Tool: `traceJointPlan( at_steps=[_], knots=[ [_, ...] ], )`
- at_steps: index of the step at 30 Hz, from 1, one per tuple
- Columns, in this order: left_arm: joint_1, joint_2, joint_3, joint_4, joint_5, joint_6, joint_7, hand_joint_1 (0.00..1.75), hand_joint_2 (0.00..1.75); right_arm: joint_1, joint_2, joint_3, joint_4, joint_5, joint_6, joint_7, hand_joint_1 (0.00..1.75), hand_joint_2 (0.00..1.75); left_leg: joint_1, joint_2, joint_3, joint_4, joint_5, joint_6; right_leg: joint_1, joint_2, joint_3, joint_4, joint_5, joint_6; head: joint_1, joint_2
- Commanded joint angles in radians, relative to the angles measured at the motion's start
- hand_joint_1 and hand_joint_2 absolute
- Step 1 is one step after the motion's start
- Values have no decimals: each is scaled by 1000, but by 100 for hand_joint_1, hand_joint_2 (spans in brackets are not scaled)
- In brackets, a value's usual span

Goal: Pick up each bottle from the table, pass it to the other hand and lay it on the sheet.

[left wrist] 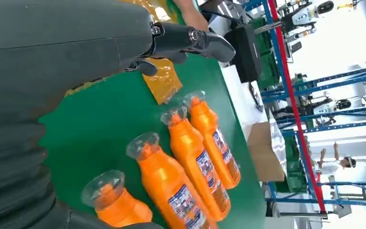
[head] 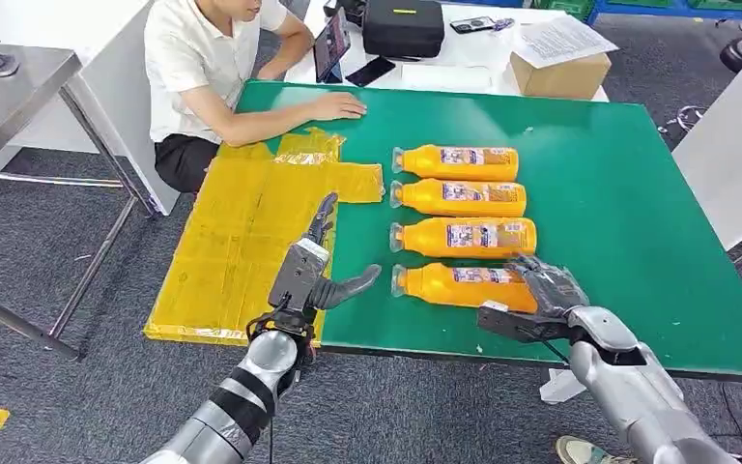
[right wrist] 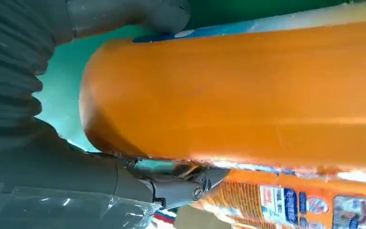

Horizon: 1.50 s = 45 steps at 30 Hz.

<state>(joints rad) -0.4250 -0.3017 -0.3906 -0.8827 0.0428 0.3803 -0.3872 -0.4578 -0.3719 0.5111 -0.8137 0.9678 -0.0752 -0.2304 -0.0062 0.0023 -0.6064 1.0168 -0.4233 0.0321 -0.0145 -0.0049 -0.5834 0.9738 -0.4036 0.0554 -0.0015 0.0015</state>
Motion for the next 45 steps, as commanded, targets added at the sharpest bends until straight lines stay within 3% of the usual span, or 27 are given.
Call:
traceJointPlan(
  at_steps=[1,11,16,24,30,33,39,45],
  knots=[
    [-36,11,-23,52,-10,10,0,0,175,164,-42,56,-91,-43,-3,17,175,175,2,-8,1,-2,1,-3,2,-7,3,-3,-1,-3,0,0],
    [-31,12,-17,35,-19,18,-1,0,175,184,-18,13,-95,-24,-52,41,175,175,2,-4,2,-2,0,-2,2,-4,4,-2,-1,-2,0,0],
    [-7,-11,6,11,19,29,-47,0,175,233,72,-119,-143,-228,-39,-61,175,175,2,-3,2,-1,0,-2,2,-3,4,-2,-1,-2,0,0],
    [29,-10,0,-40,59,33,-75,0,175,247,101,-159,-183,-247,-65,-76,175,175,2,1,1,-1,-2,-3,2,1,2,0,-1,-2,0,0],
    [79,-12,1,-111,111,60,-115,0,175,263,141,-220,-213,-283,-96,-100,175,175,2,1,0,-1,-2,-3,1,1,1,-1,-1,-2,0,0],
    [175,-27,-4,-217,181,95,-171,0,175,316,175,-291,-286,-321,-160,-119,175,175,1,1,-2,-1,-2,-3,1,1,0,0,-1,-2,0,0],
    [297,53,-223,-225,295,13,-136,0,175,389,208,-374,-415,-377,-249,-168,175,175,0,0,-3,-3,-3,-3,0,1,-1,-1,-2,-2,0,0],
    [439,157,-231,-428,393,-3,-110,0,175,484,262,-412,-582,-429,-343,-211,175,175,1,1,-7,-2,-4,-4,1,2,-6,-1,-3,-2,0,0]
  ],
)
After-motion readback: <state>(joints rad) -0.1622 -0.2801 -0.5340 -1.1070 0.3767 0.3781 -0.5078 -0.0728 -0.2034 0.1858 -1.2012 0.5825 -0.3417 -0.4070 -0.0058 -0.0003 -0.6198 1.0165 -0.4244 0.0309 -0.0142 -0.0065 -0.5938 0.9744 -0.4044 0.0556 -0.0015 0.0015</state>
